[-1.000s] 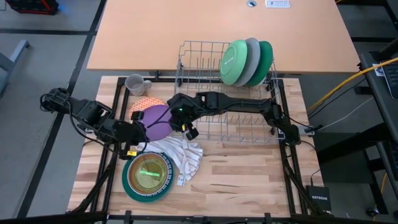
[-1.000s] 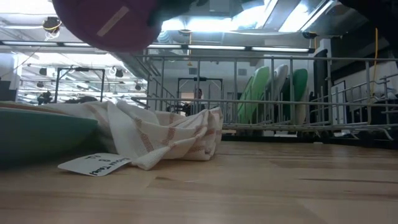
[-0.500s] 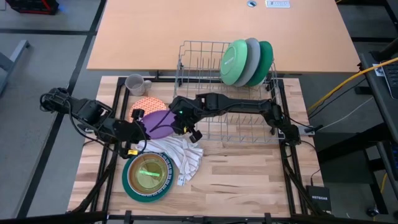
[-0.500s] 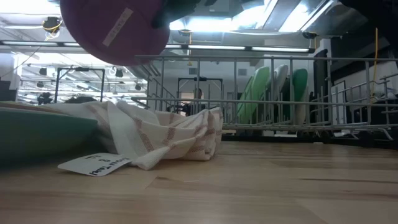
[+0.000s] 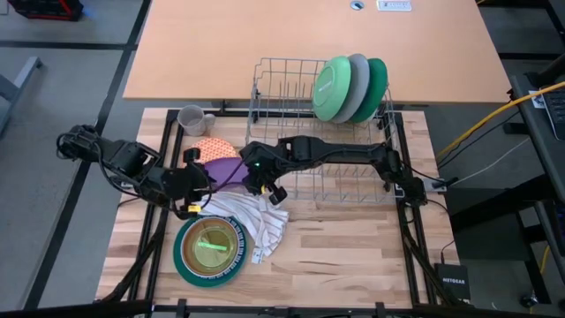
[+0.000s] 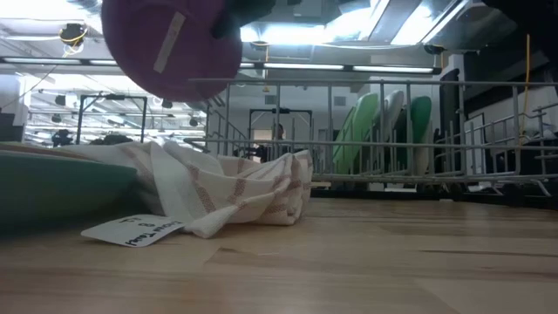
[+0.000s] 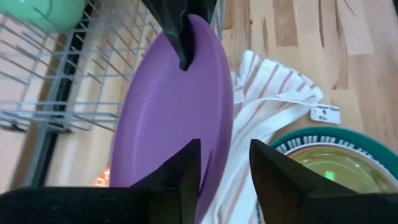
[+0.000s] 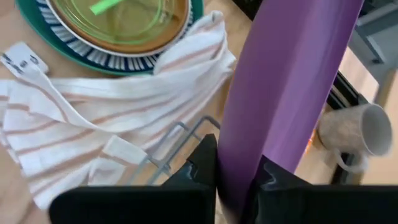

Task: Sort dishes
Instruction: Put the purple plate into the dish rack

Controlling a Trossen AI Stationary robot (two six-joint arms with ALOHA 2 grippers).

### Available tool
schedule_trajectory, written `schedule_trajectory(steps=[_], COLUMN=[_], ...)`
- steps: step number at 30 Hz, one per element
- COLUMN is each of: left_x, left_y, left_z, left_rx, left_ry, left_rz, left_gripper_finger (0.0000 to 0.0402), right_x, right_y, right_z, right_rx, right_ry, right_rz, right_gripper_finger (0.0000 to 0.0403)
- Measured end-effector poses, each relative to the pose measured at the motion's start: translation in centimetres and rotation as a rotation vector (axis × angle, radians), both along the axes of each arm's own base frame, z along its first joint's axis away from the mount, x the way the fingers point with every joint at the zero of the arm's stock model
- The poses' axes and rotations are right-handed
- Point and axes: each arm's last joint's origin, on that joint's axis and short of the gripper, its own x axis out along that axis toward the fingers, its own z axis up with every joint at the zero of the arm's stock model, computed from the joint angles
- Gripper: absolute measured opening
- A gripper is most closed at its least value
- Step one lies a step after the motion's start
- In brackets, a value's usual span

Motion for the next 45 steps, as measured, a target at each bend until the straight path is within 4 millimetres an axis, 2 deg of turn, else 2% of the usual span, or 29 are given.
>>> schedule_trajectory(steps=[3, 9, 15, 21, 24, 26, 29, 33, 41, 45], left_x=[-0.1, -0.7, -1.9, -2.5, -2.5, -2.5, -2.4, -2.5, -2.8, -2.9], left_y=[0.2, 0.9, 2.0, 2.5, 2.5, 2.5, 2.4, 2.5, 2.6, 2.6], left_z=[0.7, 2.7, 3.6, 4.0, 4.0, 4.0, 3.9, 3.8, 3.5, 3.4], left_rx=[0.032, 0.216, 0.361, 0.374, 0.361, 0.349, 0.342, 0.340, 0.337, 0.327], left_ry=[-0.019, -0.089, -0.173, -0.248, -0.260, -0.267, -0.267, -0.260, -0.233, -0.233], left_rz=[-0.010, -0.016, 0.136, 0.269, 0.295, 0.309, 0.317, 0.324, 0.342, 0.354], left_gripper_finger=[0.0134, 0.0136, 0.0136, 0.0136, 0.0136, 0.0136, 0.0137, 0.0137, 0.0137, 0.0137], right_x=[-0.5, -2.7, -5.9, -10.2, -12.5, -13.5, -14.3, -15.2, -15.0, -14.3], right_y=[0.0, -0.2, -0.5, -1.6, -3.4, -4.7, -6.2, -7.5, -9.8, -11.5], right_z=[0.4, 2.3, 5.6, 10.3, 12.4, 13.1, 12.7, 11.8, 11.5, 10.0], right_rx=[-0.023, 0.068, 0.185, 0.473, 0.659, 0.782, 0.917, 0.994, 1.177, 1.208], right_ry=[0.016, 0.054, 0.031, -0.094, -0.176, -0.186, -0.111, 0.012, 0.062, 0.071], right_rz=[-0.037, -0.178, -0.410, -0.747, -0.947, -1.055, -1.207, -1.362, -1.412, -1.479], right_gripper_finger=[0.0024, 0.0023, 0.0023, 0.0023, 0.0023, 0.0022, 0.0022, 0.0022, 0.0022, 0.0022])
